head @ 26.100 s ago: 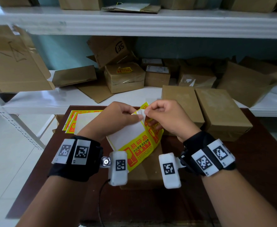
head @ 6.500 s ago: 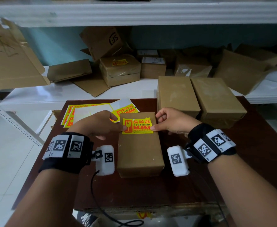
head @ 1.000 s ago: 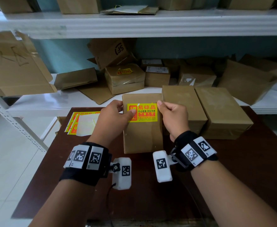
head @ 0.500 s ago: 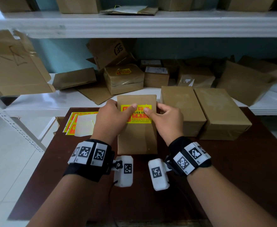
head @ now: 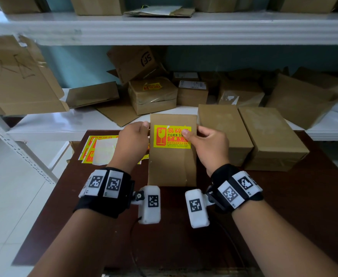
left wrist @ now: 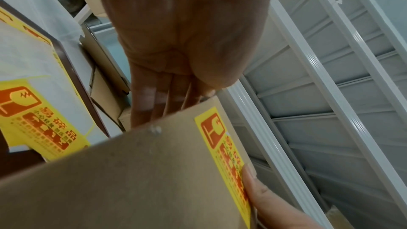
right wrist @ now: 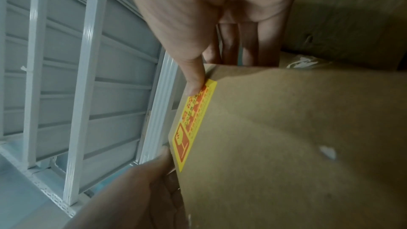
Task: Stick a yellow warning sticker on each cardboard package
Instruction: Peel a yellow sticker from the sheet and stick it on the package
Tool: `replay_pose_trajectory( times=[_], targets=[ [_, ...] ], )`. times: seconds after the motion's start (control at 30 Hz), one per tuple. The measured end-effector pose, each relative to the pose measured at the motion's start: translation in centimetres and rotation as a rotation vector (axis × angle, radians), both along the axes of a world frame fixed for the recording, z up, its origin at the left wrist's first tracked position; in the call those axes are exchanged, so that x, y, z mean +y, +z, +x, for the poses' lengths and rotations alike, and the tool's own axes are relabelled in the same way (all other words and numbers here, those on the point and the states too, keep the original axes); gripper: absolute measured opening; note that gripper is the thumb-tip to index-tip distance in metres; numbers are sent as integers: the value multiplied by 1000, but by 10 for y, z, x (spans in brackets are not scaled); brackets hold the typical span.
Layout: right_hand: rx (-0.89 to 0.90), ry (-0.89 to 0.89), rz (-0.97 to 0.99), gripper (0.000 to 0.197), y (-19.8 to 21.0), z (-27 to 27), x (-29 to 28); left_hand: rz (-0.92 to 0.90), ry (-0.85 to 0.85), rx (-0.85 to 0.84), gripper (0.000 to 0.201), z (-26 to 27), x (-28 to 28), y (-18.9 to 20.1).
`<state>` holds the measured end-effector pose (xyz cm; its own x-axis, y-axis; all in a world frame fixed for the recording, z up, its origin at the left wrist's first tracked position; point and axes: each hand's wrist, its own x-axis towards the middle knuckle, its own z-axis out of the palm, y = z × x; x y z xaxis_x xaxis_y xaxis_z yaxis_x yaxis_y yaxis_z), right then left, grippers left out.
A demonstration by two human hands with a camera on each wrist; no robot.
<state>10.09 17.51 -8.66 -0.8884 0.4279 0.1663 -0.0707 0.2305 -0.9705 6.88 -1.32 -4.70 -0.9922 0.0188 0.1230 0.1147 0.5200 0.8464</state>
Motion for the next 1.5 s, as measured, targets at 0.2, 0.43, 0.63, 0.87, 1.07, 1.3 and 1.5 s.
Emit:
replay_pose_trajectory(
  times=[0.2, 0.43, 0.63, 0.87, 1.07, 1.3, 1.5],
  targets=[
    [7, -17, 21, 40, -1, -1, 1, -24, -61, 36, 35, 6, 4, -5],
    [7, -38, 41, 46, 0, 0, 0, -131, -62, 48, 28, 6, 6, -3],
    [-3, -42, 35, 39, 1, 1, 6, -86, -190, 9, 33, 8, 4, 3],
    [-11, -34, 29, 39, 1, 2, 6, -46, -285, -49, 33, 4, -2, -2],
    [0, -5, 24, 39, 0, 4, 5, -68, -369, -108, 44, 3, -14, 1],
    [-17, -9, 51, 51, 2, 4, 5, 15, -448, -152, 58, 9, -17, 10],
    [-27, 62, 92, 39, 8, 13, -8, 9, -255, -32, 49, 11, 2, 1]
  ],
)
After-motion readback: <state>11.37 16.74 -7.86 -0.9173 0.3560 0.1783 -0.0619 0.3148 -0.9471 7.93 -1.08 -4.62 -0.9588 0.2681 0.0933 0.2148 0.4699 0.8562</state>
